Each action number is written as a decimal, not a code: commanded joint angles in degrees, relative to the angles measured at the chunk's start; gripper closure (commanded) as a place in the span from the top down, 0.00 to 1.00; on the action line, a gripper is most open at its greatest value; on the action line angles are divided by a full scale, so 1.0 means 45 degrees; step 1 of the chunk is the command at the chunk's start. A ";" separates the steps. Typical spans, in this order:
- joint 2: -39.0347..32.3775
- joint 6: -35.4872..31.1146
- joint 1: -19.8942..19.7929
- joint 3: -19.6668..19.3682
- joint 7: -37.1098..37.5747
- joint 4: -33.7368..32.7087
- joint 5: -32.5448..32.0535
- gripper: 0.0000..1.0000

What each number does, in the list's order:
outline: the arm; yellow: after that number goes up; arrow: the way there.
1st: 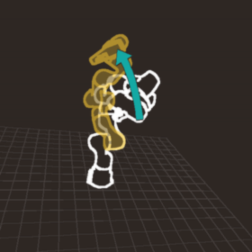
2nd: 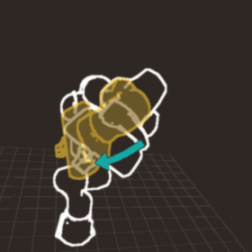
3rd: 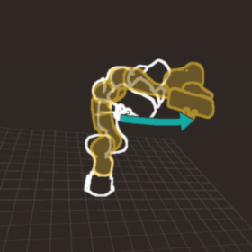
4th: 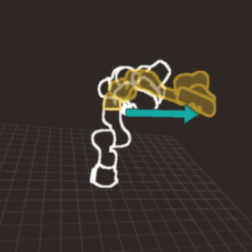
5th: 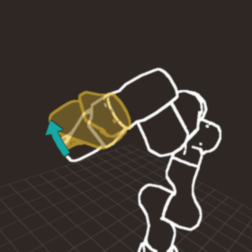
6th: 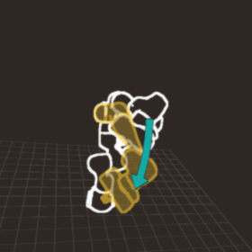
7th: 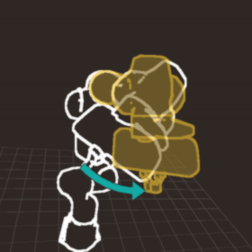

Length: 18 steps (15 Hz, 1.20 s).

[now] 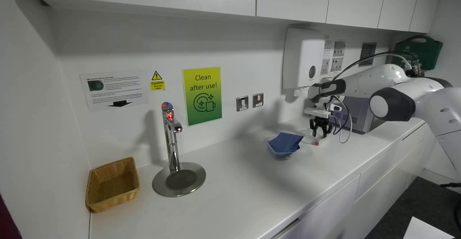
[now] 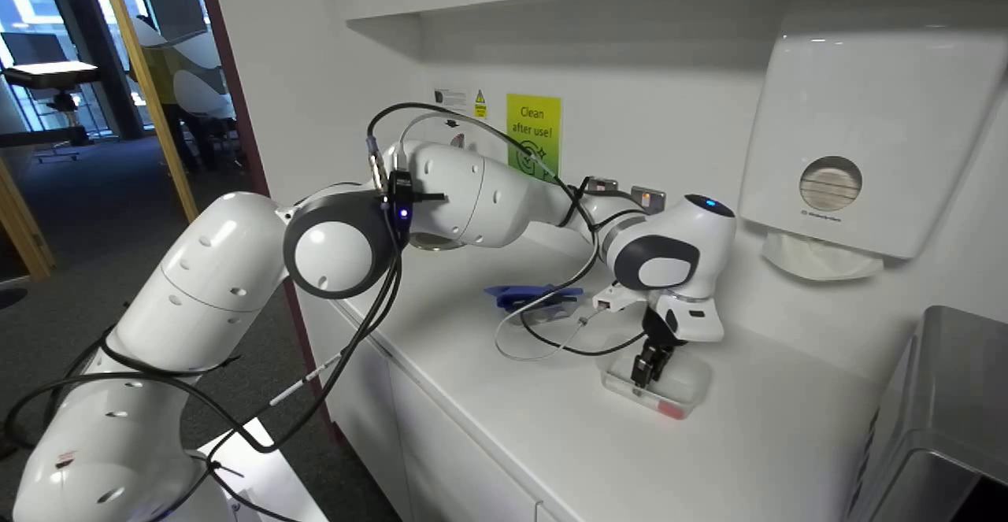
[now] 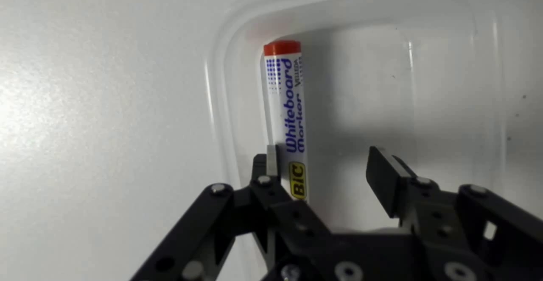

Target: Put the blue towel in the clear bowl on the left then remove the red marker from the bowl on the right.

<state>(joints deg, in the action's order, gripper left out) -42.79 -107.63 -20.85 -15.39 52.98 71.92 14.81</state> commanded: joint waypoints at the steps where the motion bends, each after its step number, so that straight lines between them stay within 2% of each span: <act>1: 0.0049 -0.0884 0.0261 -0.0364 0.1176 0.0205 -0.0156 0.59; 6: 0.0043 -0.2372 0.0467 -0.0628 0.2480 0.0376 -0.0243 0.77; 8: 0.0066 -0.2454 0.0494 -0.0645 0.2718 0.0373 -0.0266 0.76; 12: 0.0115 -0.1838 0.0370 -0.0409 0.2253 0.0316 -0.0092 0.75; 14: 0.0115 -0.1455 0.0296 -0.0287 0.2060 0.0277 -0.0015 0.81; 17: 0.0112 -0.0605 0.0162 -0.0099 0.1675 0.0176 0.0051 0.82; 18: 0.0051 -0.0217 -0.0012 0.0102 0.1593 -0.0007 -0.0055 0.87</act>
<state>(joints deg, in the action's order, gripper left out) -43.25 -112.68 -19.32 -16.64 62.67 72.48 14.56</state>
